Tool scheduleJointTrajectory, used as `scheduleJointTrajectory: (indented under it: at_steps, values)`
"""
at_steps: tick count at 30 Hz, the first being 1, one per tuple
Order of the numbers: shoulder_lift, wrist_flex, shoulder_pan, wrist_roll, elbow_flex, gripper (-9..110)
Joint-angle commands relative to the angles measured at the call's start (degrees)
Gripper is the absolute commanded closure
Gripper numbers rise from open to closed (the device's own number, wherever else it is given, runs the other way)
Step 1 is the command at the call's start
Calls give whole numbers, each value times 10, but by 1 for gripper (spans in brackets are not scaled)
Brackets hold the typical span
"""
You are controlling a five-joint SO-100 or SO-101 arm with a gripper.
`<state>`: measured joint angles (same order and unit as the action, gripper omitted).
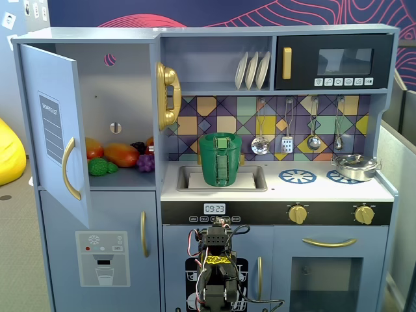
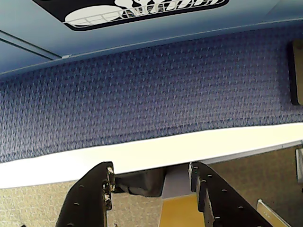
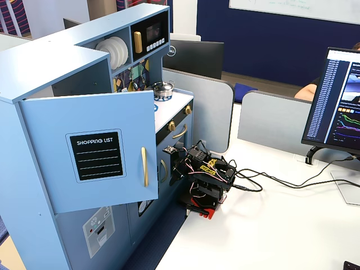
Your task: Take off the lid from the green recipient and place it on the counter
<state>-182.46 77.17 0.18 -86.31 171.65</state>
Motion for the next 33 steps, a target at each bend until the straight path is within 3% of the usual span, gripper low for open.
scheduleJointTrajectory:
  at_steps: [1, 14, 17, 22, 28, 33]
  values:
    - [3, 106, 36, -20, 1, 101]
    - [4, 93, 40, -30, 0, 101]
    - [4, 19, 61, -58, -29, 98]
    - [51, -117, 61, -77, -243, 89]
    - [178, -401, 63, -115, -468, 69]
    - [282, -431, 74, -121, -591, 63]
